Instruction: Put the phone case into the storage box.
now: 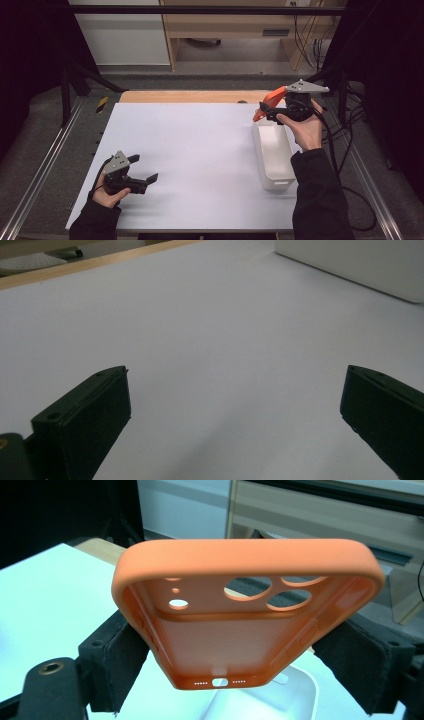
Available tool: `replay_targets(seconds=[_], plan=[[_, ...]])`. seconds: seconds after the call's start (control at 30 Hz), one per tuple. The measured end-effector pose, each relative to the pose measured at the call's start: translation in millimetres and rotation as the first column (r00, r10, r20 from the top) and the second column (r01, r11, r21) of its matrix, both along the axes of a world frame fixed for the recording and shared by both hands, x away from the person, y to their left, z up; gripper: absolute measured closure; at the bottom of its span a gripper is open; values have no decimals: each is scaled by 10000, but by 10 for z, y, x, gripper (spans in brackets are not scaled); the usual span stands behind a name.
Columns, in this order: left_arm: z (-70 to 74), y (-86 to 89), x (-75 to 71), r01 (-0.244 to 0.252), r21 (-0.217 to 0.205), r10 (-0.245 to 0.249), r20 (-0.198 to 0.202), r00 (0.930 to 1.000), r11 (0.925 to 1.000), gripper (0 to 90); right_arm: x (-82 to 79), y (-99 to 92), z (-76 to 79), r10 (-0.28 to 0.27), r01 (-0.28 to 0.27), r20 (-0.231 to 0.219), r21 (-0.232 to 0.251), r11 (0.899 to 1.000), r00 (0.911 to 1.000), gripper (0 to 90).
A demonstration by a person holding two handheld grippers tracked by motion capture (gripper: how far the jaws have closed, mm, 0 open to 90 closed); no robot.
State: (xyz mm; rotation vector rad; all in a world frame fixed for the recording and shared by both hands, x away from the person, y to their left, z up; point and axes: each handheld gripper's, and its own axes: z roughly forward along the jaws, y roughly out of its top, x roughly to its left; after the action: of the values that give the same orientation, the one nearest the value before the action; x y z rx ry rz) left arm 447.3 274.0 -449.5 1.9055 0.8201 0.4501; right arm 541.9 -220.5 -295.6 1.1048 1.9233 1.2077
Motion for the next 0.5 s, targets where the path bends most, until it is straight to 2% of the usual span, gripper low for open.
replay_targets(seconds=[0.5], plan=[[-13,9,21,-17,-127,17,-39,10000,9999,0,217,17,-92,-1024,1015,-288,-302,9944,9943,161]])
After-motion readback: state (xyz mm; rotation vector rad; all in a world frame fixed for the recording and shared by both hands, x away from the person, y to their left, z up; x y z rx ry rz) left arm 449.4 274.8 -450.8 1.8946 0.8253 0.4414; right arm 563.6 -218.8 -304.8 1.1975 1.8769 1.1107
